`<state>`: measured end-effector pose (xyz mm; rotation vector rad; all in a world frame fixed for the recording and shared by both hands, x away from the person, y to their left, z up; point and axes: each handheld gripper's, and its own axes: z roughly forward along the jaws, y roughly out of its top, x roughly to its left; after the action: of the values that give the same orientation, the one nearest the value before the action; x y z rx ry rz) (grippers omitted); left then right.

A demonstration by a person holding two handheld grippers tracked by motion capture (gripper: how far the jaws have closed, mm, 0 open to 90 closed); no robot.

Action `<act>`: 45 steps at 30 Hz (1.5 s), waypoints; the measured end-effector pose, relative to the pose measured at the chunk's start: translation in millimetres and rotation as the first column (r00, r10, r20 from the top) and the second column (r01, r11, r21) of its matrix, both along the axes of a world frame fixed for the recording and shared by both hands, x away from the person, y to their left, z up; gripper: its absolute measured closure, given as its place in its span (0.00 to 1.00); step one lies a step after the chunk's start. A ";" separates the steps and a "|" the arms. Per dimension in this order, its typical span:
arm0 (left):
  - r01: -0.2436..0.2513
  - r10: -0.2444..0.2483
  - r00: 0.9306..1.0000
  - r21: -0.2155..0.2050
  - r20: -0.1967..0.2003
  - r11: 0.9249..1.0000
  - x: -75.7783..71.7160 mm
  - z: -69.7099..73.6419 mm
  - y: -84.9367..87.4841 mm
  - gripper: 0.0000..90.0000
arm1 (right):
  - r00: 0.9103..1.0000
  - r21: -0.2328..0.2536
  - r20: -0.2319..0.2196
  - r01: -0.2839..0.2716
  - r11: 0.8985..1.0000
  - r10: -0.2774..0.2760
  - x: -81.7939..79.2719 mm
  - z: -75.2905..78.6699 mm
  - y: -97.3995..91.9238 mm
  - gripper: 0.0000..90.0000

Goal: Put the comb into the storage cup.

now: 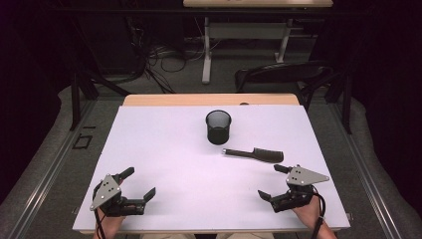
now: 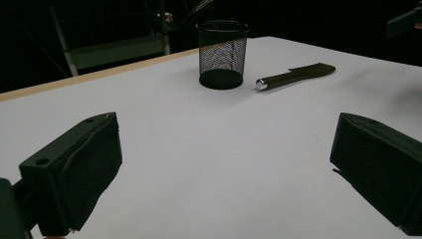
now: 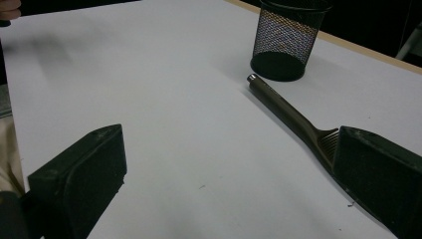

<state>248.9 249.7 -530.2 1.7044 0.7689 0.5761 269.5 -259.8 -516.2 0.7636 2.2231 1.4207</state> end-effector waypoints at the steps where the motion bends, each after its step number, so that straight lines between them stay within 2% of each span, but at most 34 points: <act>1: 0.000 0.000 1.000 0.001 -0.001 1.000 0.1 0.0 -0.1 0.00 | 1.000 -0.004 -0.004 -0.001 1.000 0.001 1.5 0.7 -0.7 0.00; 10: 0.003 -0.003 1.000 0.001 -0.001 1.000 0.6 -0.3 -0.5 0.00 | 1.000 -0.033 -0.006 -0.019 0.999 0.019 15.6 2.2 3.6 0.00; 33: 0.007 -0.007 1.000 0.005 -0.006 1.000 2.1 -0.6 -0.3 0.00 | 0.995 -0.096 -0.058 -0.087 0.992 0.082 59.0 6.3 9.2 0.00; 45: 0.005 -0.005 1.000 0.003 -0.006 1.000 2.1 -0.6 0.4 0.00 | 0.994 -0.103 -0.056 -0.095 0.990 0.089 71.6 11.8 9.8 0.00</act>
<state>251.1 250.1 -530.8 1.7111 0.7683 0.5692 341.1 -250.0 -504.4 0.6771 2.3795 1.3270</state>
